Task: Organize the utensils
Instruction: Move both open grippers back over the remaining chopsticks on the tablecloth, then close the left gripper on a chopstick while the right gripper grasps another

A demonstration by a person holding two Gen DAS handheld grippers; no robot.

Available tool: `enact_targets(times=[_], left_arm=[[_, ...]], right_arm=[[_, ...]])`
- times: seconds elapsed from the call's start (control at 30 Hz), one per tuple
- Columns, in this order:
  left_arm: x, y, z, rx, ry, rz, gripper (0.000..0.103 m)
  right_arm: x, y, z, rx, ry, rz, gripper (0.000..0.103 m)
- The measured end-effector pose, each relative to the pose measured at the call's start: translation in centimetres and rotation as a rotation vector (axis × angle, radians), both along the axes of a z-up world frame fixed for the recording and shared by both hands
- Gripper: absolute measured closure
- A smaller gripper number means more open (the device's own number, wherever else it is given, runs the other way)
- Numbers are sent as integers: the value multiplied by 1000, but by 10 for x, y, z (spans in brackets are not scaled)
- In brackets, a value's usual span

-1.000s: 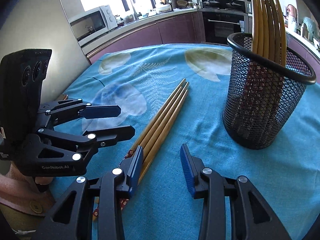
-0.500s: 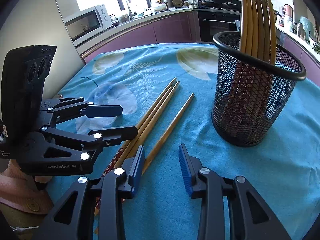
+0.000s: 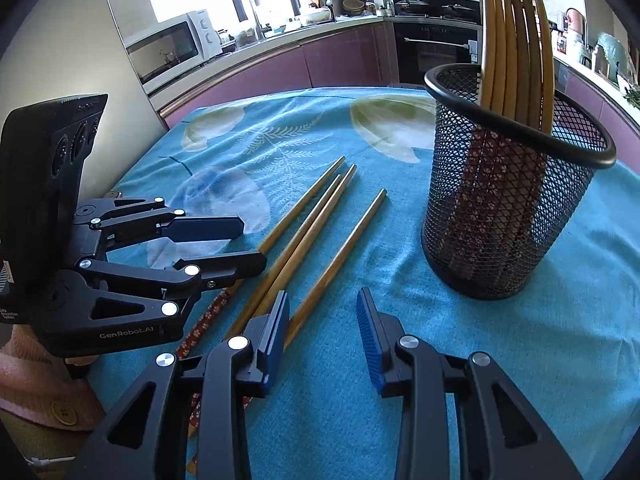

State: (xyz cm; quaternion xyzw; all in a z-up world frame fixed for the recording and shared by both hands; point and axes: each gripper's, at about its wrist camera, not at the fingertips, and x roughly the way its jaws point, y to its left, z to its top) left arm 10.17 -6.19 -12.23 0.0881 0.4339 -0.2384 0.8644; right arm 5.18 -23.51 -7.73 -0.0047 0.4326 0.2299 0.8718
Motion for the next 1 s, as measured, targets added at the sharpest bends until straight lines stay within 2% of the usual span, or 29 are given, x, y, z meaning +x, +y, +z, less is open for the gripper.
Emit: enact_targets(times=[0.13, 0.3, 0.5, 0.67, 0.9, 1.0], left_arm=[[6, 4, 1, -28, 23, 6, 69], [14, -2, 0, -7, 14, 10, 71], [19, -6, 0, -12, 19, 21, 86], [17, -2, 0, -40, 25, 53, 94], [9, 8, 3, -76, 22, 85, 95], [4, 8, 5, -84, 22, 65, 95]], right_arm=[[5, 4, 0, -6, -2, -6, 70], [11, 7, -1, -11, -8, -18, 73], [18, 6, -2, 13, 3, -41, 87], [19, -1, -3, 61, 21, -57, 91], [16, -13, 3, 118, 22, -81, 100], [14, -14, 7, 127, 15, -67, 100]])
